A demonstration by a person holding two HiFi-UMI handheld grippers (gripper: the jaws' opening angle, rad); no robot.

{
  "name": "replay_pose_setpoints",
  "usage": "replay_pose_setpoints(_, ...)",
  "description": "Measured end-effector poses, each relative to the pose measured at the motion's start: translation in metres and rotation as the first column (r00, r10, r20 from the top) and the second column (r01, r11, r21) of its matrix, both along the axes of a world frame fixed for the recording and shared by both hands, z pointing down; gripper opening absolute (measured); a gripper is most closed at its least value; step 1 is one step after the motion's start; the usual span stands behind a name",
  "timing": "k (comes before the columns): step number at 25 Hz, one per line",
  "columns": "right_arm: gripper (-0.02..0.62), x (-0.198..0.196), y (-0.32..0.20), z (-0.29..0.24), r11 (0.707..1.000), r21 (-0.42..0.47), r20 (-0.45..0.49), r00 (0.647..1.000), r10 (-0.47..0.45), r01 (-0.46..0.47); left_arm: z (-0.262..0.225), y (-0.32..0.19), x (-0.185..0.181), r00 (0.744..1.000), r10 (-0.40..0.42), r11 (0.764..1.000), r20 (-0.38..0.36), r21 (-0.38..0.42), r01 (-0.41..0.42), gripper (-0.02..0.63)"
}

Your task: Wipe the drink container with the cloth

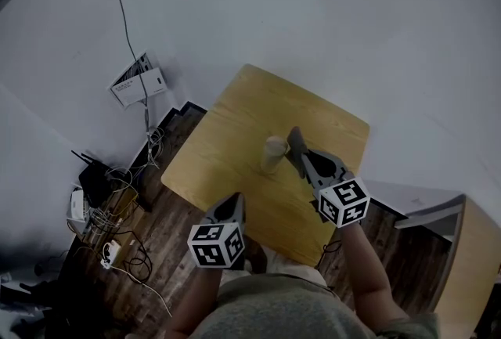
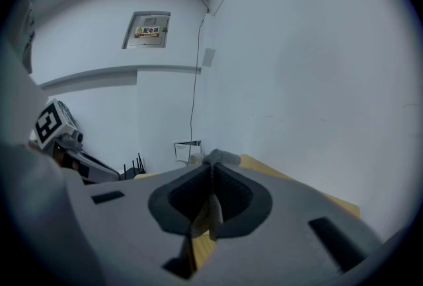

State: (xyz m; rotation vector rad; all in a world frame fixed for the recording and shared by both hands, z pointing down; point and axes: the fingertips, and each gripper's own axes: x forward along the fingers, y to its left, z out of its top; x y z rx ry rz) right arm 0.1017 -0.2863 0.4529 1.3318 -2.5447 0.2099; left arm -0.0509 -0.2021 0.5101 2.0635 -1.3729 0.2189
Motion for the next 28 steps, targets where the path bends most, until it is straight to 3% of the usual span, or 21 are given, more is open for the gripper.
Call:
replay_pose_setpoints(12,0.012,-0.025,-0.042,0.018,0.981,-0.054,-0.062,0.980,-0.190,0.186,0.015,-0.007,-0.001,1.000,-0.017,0.999,0.019,-0.043,0.018,0.003)
replay_pose_setpoints(28,0.011,-0.022,-0.041,0.072,0.971,-0.157,-0.049,0.980,-0.191,0.181,0.025,-0.008,0.005,1.000,0.001,0.997,0.027,-0.072,0.001,0.003)
